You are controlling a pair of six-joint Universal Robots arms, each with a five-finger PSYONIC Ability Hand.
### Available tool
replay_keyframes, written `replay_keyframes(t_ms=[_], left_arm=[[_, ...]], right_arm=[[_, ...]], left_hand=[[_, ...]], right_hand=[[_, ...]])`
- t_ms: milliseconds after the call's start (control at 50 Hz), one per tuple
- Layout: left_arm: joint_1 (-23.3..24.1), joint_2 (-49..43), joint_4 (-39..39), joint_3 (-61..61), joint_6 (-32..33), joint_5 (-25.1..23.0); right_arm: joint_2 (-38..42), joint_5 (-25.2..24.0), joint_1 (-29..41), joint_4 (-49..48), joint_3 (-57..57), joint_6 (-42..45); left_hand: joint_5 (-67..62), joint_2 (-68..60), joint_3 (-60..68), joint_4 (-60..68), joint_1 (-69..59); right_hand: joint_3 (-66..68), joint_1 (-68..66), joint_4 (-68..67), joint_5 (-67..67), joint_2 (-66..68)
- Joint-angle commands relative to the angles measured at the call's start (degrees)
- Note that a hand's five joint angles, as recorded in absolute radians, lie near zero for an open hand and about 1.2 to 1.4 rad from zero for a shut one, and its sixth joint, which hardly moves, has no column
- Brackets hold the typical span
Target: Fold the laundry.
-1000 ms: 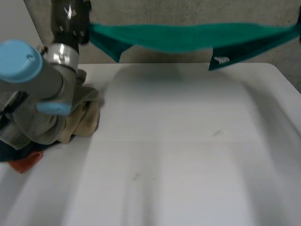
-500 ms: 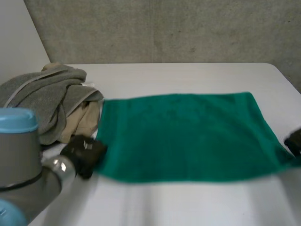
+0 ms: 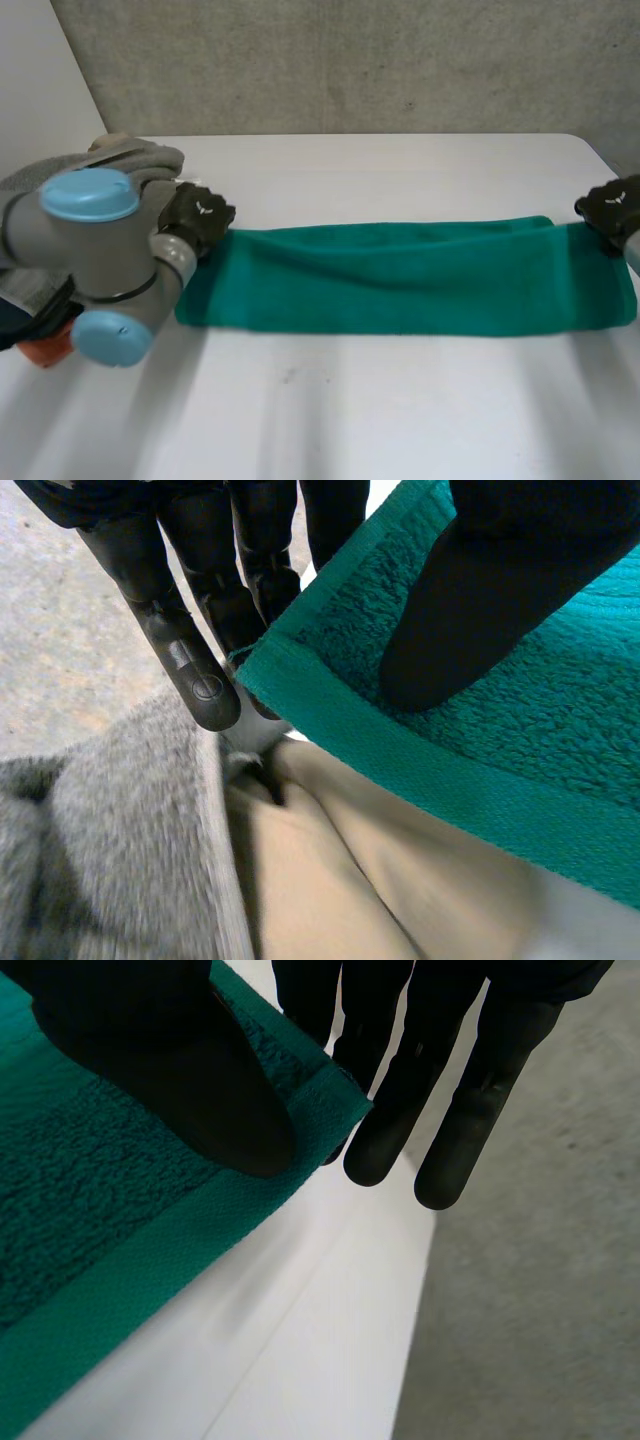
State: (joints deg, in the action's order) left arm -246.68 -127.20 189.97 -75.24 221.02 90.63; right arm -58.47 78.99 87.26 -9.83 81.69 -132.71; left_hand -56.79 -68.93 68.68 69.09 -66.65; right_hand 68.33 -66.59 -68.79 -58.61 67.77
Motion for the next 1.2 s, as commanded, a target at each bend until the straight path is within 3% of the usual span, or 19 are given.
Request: replay_keyframes(t_ms=[20,200,220,240,260,300,320,440,500,600,720,840,940,1020,1140,1200], left_arm=[[0.76,-10.42,-0.21,13.97,0.12,0.95],[1.03,-18.51,1.45,26.01,0.12,1.66],[1.29,-19.04,1.89,26.54,0.12,1.66],[1.47,-19.13,1.98,26.63,0.12,1.66],[2.16,-19.39,2.25,26.72,0.12,1.48],[3.22,-19.48,2.42,26.64,0.03,1.31],[3.83,-19.40,2.60,26.64,-0.15,1.30],[5.33,-18.26,2.25,25.32,-0.32,1.92],[5.33,-14.05,1.98,21.72,-0.41,2.09],[5.25,-7.45,2.51,13.29,-0.59,1.74],[5.16,-1.65,2.60,5.37,-3.39,1.57],[5.51,-0.15,2.69,1.77,-8.23,1.30],[5.69,-0.24,2.69,1.50,-8.85,1.30],[5.95,-0.15,2.78,1.50,-8.94,1.39],[6.48,2.22,2.60,1.06,-8.94,1.65],[6.57,3.98,2.69,-0.34,-8.94,1.31]], right_arm=[[9.76,4.42,3.18,-4.67,-9.42,0.78],[17.69,5.04,4.58,-5.55,-18.93,0.17],[18.13,5.13,4.93,-6.07,-19.72,0.00],[18.83,6.00,5.29,-7.21,-20.86,-0.01],[19.18,6.53,5.46,-7.31,-21.30,-0.01],[19.45,8.64,5.73,-7.40,-21.75,-0.27],[19.19,9.42,5.90,-7.31,-21.57,-0.44],[11.83,12.16,6.08,-6.26,-15.01,-5.70],[6.20,10.15,5.47,-4.15,-10.87,-8.17],[-2.96,2.50,3.01,5.68,-2.69,-9.76],[-4.37,-5.14,-4.63,14.13,5.39,-9.06],[-3.93,-8.58,-6.66,8.17,9.71,-8.88],[-0.69,-8.32,-6.66,-0.35,10.68,-8.88],[1.08,-7.80,-6.84,-4.75,10.24,-8.53],[-1.63,3.00,-10.17,-8.89,10.60,-7.48],[-3.57,3.98,-11.93,-8.36,9.81,-5.03]], left_hand=[[-13.21,-11.07,11.32,10.91,-13.35],[-13.21,-11.07,11.32,10.91,-13.35],[0.26,2.39,-2.14,-2.56,0.11],[12.22,14.35,-14.10,-14.52,12.07],[56.79,58.93,-58.68,-59.09,56.65],[47.88,50.02,-49.77,-50.18,47.74],[56.79,58.93,-58.68,-59.09,56.65],[56.79,58.93,-58.68,-59.09,56.65],[56.79,58.93,-58.68,-59.09,56.65],[56.79,58.93,-58.68,-59.09,56.65],[56.79,58.93,-58.68,-59.09,56.65],[56.79,58.93,-58.68,-59.09,56.65],[56.79,58.93,-58.68,-59.09,56.65],[56.79,58.93,-58.68,-59.09,56.65],[56.79,58.93,-58.68,-59.09,56.65],[56.79,58.93,-58.68,-59.09,56.65]], right_hand=[[11.67,-13.41,-11.21,-11.39,12.23],[11.67,-13.41,-11.21,-11.39,12.23],[11.67,-13.41,-11.21,-11.39,12.23],[-41.06,39.32,41.53,41.34,-40.50],[-58.33,56.59,58.79,58.61,-57.77],[-58.33,56.59,58.79,58.61,-57.77],[-58.33,56.59,58.79,58.61,-57.77],[-58.33,56.59,58.79,58.61,-57.77],[-58.33,56.59,58.79,58.61,-57.77],[-58.33,56.59,58.79,58.61,-57.77],[-39.43,37.70,39.90,39.72,-38.88],[-36.71,34.98,37.18,37.00,-36.16],[-34.04,32.30,34.51,34.33,-33.49],[11.59,-13.33,-11.12,-11.30,12.14],[11.67,-13.41,-11.21,-11.39,12.23],[11.67,-13.41,-11.21,-11.39,12.23]])
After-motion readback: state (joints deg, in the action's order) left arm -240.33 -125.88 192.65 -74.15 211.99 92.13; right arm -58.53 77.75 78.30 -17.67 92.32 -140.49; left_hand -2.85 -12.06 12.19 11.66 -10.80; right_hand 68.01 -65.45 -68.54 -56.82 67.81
